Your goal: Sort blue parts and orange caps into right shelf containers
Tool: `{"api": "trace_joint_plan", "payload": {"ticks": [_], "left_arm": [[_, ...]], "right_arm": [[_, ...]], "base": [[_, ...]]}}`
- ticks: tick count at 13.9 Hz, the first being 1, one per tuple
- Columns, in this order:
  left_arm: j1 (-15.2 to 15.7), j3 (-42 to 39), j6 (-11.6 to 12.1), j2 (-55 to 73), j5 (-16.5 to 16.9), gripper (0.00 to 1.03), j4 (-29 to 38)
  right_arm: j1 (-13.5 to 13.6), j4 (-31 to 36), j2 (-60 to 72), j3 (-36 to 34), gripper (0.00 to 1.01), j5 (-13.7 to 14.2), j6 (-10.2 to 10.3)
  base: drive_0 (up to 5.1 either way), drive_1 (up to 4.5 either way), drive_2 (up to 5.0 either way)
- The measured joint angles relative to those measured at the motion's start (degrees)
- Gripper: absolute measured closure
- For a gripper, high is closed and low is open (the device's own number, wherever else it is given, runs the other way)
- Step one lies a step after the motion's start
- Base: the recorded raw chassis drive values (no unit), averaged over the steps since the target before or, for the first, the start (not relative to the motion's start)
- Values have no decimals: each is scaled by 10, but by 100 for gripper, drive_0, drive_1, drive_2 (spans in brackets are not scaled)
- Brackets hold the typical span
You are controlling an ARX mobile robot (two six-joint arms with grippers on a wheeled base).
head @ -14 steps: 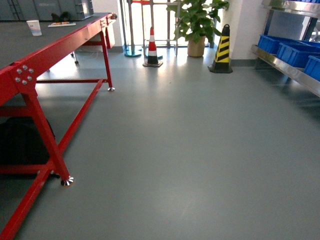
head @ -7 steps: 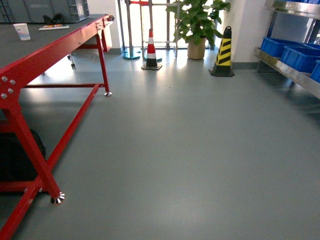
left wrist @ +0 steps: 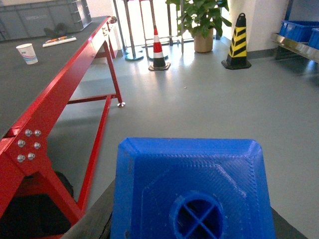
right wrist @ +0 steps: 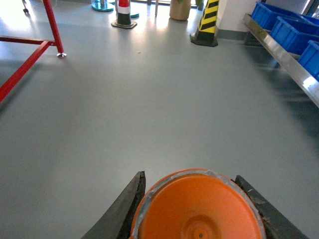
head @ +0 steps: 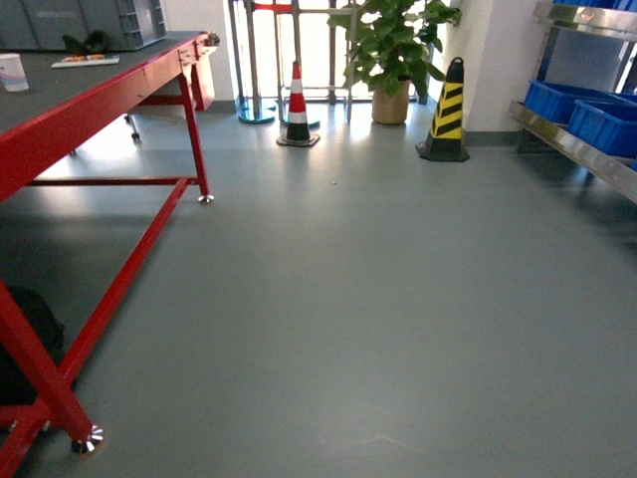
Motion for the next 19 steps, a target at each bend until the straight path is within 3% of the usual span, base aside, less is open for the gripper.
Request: {"api": "trace_joint_plan", "payload": {"ticks": [8,19], "left_arm": [[0,0,0,2,-1,59,0],[0,0,0,2,0,59,0]], "right_arm": [[3,0,3,0,58,-1,0],[3,0,3,0,58,0,0]], "base": [[-108,274,-490],[-161,-161,-161]]}}
